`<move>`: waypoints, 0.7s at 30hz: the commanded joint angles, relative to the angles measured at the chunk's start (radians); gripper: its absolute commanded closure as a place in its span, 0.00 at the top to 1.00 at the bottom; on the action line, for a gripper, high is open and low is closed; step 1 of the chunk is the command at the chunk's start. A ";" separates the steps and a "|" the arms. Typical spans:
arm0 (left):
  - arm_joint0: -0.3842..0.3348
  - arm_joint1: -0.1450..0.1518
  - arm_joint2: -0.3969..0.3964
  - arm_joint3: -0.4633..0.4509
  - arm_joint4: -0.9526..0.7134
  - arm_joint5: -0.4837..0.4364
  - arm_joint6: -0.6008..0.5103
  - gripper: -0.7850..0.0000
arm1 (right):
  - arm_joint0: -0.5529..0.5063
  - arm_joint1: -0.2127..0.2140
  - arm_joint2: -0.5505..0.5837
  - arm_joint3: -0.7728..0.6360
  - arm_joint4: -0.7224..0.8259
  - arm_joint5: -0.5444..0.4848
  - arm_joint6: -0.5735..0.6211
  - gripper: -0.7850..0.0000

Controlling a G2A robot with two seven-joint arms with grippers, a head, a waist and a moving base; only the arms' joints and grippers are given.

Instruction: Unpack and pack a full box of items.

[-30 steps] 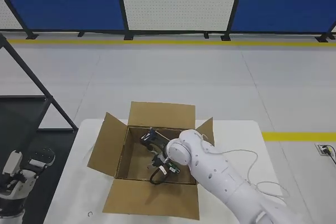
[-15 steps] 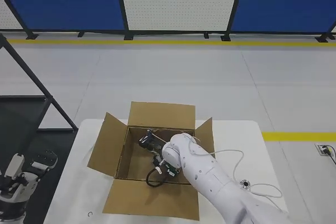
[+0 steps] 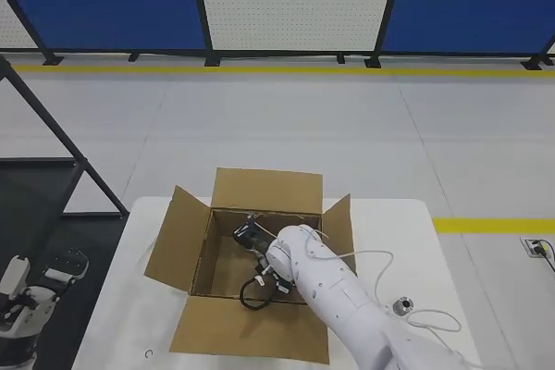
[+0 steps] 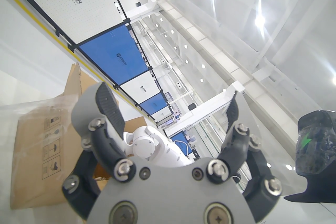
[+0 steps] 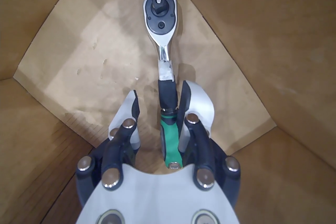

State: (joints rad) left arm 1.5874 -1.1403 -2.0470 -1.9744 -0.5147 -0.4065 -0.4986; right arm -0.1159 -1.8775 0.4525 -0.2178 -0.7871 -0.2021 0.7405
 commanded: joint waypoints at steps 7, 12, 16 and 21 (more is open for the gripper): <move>0.003 -0.001 -0.012 0.004 -0.006 -0.001 -0.002 1.00 | -0.002 -0.017 0.008 0.037 0.002 -0.016 0.018 0.41; 0.002 -0.001 -0.016 0.007 -0.010 0.002 -0.005 1.00 | 0.003 -0.022 0.013 0.052 -0.001 -0.034 0.040 0.42; -0.001 -0.001 -0.018 0.010 -0.011 0.005 -0.008 1.00 | 0.010 -0.024 0.013 0.061 -0.012 -0.036 0.078 0.43; -0.009 -0.001 -0.016 0.013 -0.012 0.008 -0.010 1.00 | 0.018 -0.026 0.013 0.062 -0.021 -0.058 0.140 0.46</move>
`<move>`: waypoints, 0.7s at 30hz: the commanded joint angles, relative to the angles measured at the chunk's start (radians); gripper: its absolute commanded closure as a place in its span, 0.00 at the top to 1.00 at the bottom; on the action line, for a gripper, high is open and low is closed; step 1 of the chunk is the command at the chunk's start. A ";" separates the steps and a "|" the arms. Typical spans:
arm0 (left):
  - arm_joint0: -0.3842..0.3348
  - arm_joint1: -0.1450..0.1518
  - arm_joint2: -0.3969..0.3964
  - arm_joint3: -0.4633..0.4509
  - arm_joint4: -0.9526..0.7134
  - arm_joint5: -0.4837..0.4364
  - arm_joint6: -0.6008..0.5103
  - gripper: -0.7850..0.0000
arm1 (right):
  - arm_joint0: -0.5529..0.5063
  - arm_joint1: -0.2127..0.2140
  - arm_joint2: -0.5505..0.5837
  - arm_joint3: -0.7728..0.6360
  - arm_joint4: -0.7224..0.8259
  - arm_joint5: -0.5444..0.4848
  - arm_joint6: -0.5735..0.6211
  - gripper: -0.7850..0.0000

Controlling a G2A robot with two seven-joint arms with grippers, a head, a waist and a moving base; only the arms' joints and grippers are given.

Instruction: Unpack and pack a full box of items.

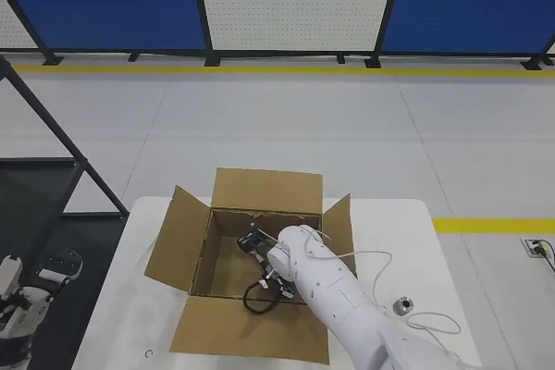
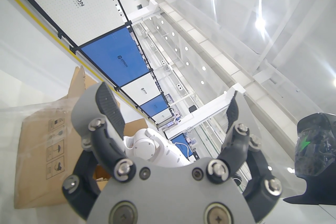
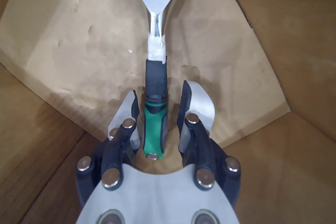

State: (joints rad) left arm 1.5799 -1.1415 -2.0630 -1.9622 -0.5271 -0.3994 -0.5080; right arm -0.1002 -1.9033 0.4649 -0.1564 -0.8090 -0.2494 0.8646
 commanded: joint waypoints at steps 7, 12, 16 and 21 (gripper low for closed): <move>-0.011 0.000 -0.002 0.011 0.002 0.004 0.003 1.00 | 0.019 -0.001 0.006 0.003 -0.009 -0.026 0.063 0.44; -0.016 0.000 0.001 0.016 0.003 0.004 0.006 1.00 | 0.012 -0.003 0.008 -0.004 -0.016 -0.031 0.059 0.45; -0.019 -0.001 0.001 0.018 0.004 0.002 0.013 1.00 | 0.004 -0.008 0.003 -0.005 -0.032 -0.022 0.079 0.38; -0.022 -0.002 -0.001 0.025 0.005 -0.001 0.019 1.00 | 0.010 -0.009 0.005 0.005 -0.040 -0.030 0.092 0.00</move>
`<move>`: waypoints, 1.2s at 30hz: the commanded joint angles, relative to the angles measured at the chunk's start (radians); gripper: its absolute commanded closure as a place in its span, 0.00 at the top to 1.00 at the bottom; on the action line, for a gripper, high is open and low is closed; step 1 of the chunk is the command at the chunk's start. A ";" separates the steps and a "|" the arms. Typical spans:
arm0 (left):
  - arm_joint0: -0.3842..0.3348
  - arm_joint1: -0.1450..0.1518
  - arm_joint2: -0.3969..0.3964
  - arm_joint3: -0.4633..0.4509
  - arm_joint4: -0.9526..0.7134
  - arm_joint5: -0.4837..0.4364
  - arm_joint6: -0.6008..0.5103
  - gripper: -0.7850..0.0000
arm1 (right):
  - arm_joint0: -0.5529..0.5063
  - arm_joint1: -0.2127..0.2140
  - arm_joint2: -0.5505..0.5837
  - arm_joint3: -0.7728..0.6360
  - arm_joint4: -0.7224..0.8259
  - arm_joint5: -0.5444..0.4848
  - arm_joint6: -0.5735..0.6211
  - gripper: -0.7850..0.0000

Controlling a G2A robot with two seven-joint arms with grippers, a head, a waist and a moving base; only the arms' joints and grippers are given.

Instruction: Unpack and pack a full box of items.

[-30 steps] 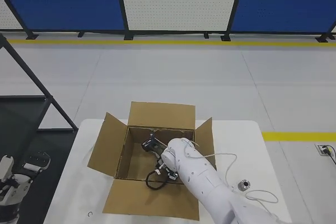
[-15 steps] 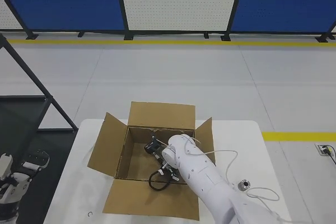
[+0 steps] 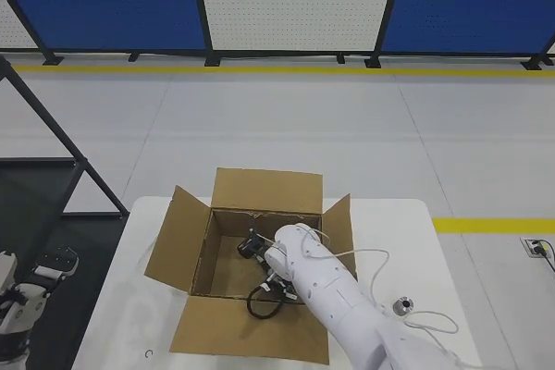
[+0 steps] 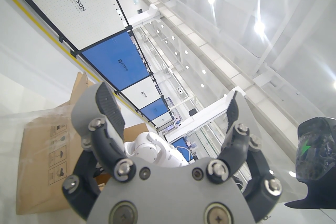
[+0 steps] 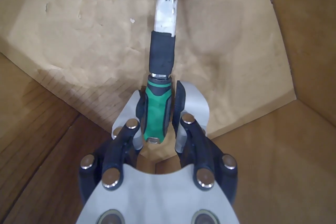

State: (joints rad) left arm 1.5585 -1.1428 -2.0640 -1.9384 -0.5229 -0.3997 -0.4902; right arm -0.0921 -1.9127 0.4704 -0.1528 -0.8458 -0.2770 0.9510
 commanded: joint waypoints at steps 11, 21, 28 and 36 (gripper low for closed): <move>-0.012 -0.001 0.013 0.002 0.010 0.001 0.007 1.00 | 0.022 0.002 -0.003 0.010 -0.033 -0.045 0.121 0.00; -0.015 -0.002 0.015 0.003 0.015 0.001 0.008 1.00 | 0.025 0.004 0.012 -0.002 -0.023 -0.047 0.105 0.98; -0.008 -0.003 0.009 0.002 0.017 -0.002 0.011 1.00 | 0.011 0.002 0.026 -0.009 -0.011 -0.014 0.019 0.49; 0.004 -0.004 -0.008 0.000 0.009 -0.004 0.012 1.00 | -0.006 0.008 0.050 0.013 0.015 0.032 -0.071 0.41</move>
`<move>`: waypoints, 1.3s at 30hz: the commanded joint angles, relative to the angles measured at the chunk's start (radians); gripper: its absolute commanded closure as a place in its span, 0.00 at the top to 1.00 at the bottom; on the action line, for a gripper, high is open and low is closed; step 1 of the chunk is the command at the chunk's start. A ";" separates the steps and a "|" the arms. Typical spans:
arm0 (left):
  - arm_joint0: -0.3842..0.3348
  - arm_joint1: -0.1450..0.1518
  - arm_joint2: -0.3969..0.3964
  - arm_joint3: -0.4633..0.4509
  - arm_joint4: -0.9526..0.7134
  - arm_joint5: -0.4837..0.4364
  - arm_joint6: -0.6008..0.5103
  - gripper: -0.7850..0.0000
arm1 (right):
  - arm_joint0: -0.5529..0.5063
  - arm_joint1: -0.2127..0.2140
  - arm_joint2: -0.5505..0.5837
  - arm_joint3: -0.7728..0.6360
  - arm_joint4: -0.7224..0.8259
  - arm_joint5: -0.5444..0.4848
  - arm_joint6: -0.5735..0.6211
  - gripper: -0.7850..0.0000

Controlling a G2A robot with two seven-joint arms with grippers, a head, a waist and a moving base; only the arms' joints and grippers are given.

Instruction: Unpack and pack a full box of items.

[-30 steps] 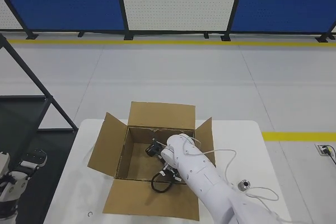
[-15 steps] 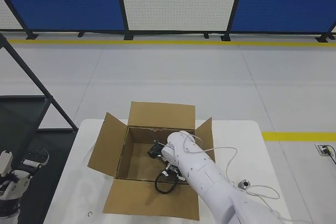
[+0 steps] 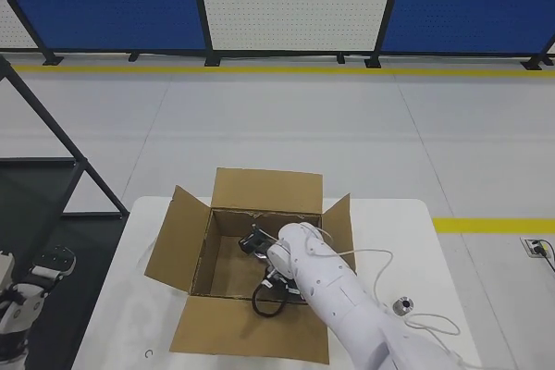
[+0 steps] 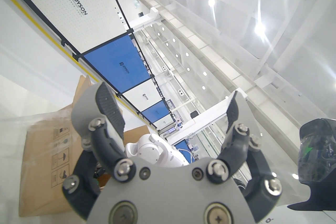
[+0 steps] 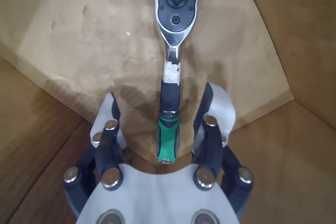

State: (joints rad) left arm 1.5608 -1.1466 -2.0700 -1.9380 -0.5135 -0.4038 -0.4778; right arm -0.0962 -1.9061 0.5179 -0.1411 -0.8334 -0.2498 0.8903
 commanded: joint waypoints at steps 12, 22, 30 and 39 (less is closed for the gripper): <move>0.004 -0.001 -0.004 -0.001 -0.002 0.000 -0.003 1.00 | -0.014 0.006 0.012 0.003 0.011 0.021 -0.036 0.38; 0.004 -0.001 -0.004 -0.001 -0.002 0.000 -0.003 1.00 | -0.014 0.006 0.012 0.003 0.011 0.021 -0.036 0.00; 0.007 -0.001 -0.008 -0.001 -0.014 -0.005 -0.011 1.00 | -0.018 0.014 0.018 -0.006 -0.007 0.098 -0.120 0.00; 0.007 -0.003 -0.001 -0.004 -0.011 -0.009 -0.007 1.00 | -0.016 0.022 0.031 -0.013 -0.007 0.072 -0.136 0.00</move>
State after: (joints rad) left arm 1.5677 -1.1495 -2.0720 -1.9420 -0.5252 -0.4125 -0.4852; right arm -0.1134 -1.8854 0.5465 -0.1537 -0.8428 -0.1712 0.7601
